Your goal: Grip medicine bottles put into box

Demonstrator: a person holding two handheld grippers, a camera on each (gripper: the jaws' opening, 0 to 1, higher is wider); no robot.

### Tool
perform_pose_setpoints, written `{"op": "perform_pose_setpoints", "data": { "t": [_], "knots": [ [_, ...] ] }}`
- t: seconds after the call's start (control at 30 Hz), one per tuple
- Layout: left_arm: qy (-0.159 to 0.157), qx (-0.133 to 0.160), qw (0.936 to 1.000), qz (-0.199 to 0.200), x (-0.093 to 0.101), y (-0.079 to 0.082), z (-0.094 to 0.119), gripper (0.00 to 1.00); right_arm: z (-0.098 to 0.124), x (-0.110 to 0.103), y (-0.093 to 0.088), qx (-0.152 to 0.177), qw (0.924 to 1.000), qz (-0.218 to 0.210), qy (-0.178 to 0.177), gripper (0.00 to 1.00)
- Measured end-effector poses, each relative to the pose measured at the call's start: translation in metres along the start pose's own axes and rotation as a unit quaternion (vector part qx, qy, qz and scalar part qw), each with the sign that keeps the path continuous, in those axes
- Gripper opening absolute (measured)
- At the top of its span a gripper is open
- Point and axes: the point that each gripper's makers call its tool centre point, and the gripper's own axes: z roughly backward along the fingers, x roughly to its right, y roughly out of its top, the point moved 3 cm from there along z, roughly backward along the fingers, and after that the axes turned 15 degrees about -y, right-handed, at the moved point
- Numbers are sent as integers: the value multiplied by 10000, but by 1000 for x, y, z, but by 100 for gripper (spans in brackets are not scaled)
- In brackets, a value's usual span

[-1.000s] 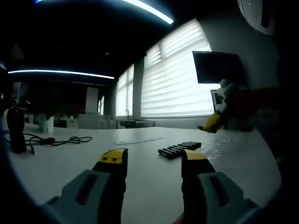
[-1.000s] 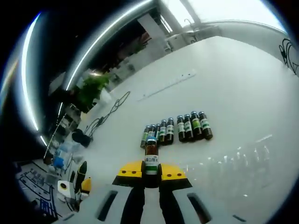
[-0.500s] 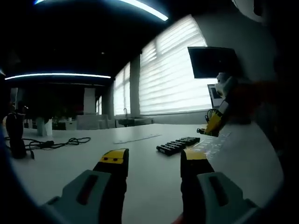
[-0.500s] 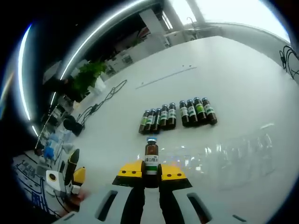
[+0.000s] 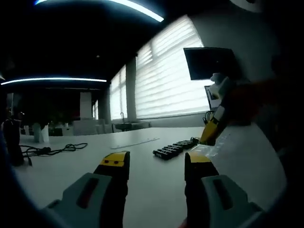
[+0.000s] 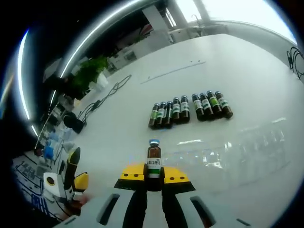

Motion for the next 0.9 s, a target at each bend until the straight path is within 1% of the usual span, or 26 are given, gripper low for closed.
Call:
{"op": "perform_pose_setpoints", "data": {
  "t": [0.1,0.23,0.3,0.4,0.5,0.7,0.77,0.8,0.87,0.9],
  "knots": [
    [-20,9,10000,15,0,0,0,39,-4,-2,-7,-62,10000,50,-5,7],
    [-60,-6,10000,1,2,0,-1,39,-11,2,-10,-81,9999,-23,-64,7],
    [-80,-10,10000,-6,3,0,-1,39,-11,1,-11,-77,9999,-20,-76,7],
    [-87,-8,10000,-7,3,0,-1,39,-12,-2,-9,36,10000,-30,-25,7],
    [-79,-11,10000,-2,2,-1,-1,39,-15,-5,-11,3,10000,-9,11,7],
    [-85,-14,10000,12,2,-1,-1,39,-16,-1,-14,22,10000,9,10,7],
    [-200,-6,9998,21,5,-1,-2,39,-16,0,-12,81,10000,-3,20,7],
    [-373,100,9992,115,10,1,-3,39,-16,0,-12,89,10000,-5,13,7],
    [-598,134,9977,281,15,1,-3,39,-16,0,-13,79,10000,2,27,7],
    [-604,106,9977,285,15,0,-3,39,-17,0,-13,75,10000,14,35,7]
  ]
}}
